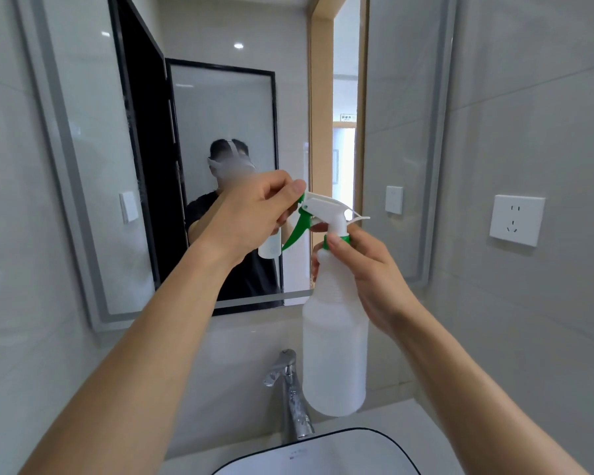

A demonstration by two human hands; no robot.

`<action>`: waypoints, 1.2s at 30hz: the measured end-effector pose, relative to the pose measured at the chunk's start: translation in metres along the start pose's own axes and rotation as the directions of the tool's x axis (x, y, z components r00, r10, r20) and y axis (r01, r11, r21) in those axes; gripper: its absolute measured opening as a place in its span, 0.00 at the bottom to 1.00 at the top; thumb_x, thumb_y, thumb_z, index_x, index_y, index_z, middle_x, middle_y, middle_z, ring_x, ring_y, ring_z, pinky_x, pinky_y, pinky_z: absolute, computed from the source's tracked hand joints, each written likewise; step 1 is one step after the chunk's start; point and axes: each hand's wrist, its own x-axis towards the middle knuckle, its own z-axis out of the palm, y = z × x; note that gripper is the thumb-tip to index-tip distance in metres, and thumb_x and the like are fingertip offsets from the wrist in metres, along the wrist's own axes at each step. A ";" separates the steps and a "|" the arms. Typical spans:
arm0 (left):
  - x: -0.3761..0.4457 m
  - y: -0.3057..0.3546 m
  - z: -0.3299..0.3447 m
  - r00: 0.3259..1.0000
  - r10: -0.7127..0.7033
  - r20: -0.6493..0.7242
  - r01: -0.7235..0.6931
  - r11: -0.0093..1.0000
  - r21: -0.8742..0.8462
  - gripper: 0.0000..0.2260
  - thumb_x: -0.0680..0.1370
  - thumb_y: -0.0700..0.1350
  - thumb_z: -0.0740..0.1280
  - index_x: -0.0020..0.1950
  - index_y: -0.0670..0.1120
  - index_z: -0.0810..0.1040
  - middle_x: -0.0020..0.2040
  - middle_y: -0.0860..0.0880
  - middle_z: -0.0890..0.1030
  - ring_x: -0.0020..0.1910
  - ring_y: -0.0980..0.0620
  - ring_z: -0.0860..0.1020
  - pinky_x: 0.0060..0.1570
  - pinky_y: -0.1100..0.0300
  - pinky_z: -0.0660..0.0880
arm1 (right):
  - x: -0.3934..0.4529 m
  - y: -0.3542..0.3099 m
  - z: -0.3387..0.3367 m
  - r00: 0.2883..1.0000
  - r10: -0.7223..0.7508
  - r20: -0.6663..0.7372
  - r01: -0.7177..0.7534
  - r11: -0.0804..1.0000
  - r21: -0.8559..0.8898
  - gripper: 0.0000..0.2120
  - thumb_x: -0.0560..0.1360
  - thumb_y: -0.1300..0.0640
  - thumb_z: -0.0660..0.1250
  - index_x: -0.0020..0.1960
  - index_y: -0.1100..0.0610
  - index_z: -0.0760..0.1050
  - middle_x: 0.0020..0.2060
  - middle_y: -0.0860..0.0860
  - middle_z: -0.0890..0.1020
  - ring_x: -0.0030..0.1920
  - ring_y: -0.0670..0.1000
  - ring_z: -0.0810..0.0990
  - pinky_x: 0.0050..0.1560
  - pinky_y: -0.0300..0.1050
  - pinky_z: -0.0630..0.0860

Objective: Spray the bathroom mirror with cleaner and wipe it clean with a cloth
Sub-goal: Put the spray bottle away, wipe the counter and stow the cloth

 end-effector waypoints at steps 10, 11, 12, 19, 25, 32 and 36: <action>-0.010 0.016 -0.004 0.964 0.265 0.002 -0.262 0.952 0.159 0.05 0.82 0.41 0.65 0.47 0.41 0.76 0.38 0.45 0.77 0.36 0.52 0.75 0.40 0.60 0.74 | -0.004 -0.016 -0.002 0.996 0.006 0.090 -0.016 0.993 0.115 0.08 0.80 0.56 0.64 0.56 0.53 0.80 0.41 0.59 0.79 0.42 0.57 0.77 0.49 0.58 0.73; -0.011 0.018 -0.003 0.964 0.266 -0.016 -0.260 0.954 0.152 0.05 0.82 0.40 0.65 0.48 0.39 0.76 0.39 0.43 0.77 0.36 0.51 0.76 0.40 0.59 0.75 | -0.005 -0.018 -0.002 0.996 0.002 0.087 -0.012 0.994 0.106 0.08 0.81 0.55 0.63 0.56 0.53 0.80 0.41 0.59 0.79 0.42 0.57 0.78 0.49 0.59 0.73; -0.013 0.021 0.000 0.965 0.261 -0.035 -0.254 0.958 0.136 0.05 0.82 0.40 0.65 0.49 0.38 0.76 0.39 0.41 0.78 0.36 0.51 0.76 0.40 0.60 0.75 | -0.006 -0.020 -0.003 0.996 -0.002 0.084 -0.006 0.995 0.097 0.09 0.81 0.55 0.63 0.57 0.54 0.80 0.41 0.59 0.79 0.41 0.57 0.78 0.49 0.58 0.73; -0.042 0.033 0.002 0.990 0.074 -0.120 -0.068 0.996 0.054 0.11 0.83 0.47 0.63 0.64 0.46 0.77 0.47 0.50 0.84 0.42 0.57 0.81 0.44 0.59 0.78 | -0.003 -0.031 -0.002 0.997 -0.013 0.074 0.010 0.999 0.041 0.09 0.83 0.56 0.61 0.60 0.56 0.77 0.41 0.61 0.78 0.42 0.57 0.77 0.48 0.56 0.74; -0.100 0.001 0.011 0.951 -0.308 0.015 0.306 0.949 0.078 0.29 0.71 0.68 0.69 0.68 0.57 0.74 0.55 0.56 0.83 0.53 0.58 0.82 0.58 0.49 0.79 | 0.016 -0.036 0.002 0.997 -0.046 0.064 0.041 0.996 0.075 0.09 0.82 0.56 0.62 0.58 0.55 0.78 0.41 0.60 0.78 0.40 0.55 0.77 0.44 0.51 0.75; -0.120 0.005 0.045 0.879 -0.443 -0.176 0.465 0.879 0.109 0.42 0.57 0.67 0.78 0.68 0.58 0.70 0.59 0.60 0.81 0.59 0.59 0.80 0.61 0.50 0.77 | 0.044 -0.029 0.031 0.973 -0.091 0.211 0.054 0.983 0.176 0.13 0.82 0.56 0.63 0.62 0.61 0.75 0.41 0.58 0.79 0.40 0.55 0.78 0.44 0.51 0.77; -0.138 0.026 0.045 0.755 -0.449 -0.478 0.577 0.801 0.158 0.40 0.54 0.64 0.78 0.63 0.54 0.73 0.55 0.58 0.82 0.54 0.57 0.81 0.57 0.50 0.79 | 0.037 -0.029 0.061 0.939 -0.136 0.315 0.043 0.957 0.287 0.11 0.81 0.56 0.64 0.57 0.64 0.74 0.38 0.57 0.78 0.39 0.55 0.78 0.43 0.50 0.76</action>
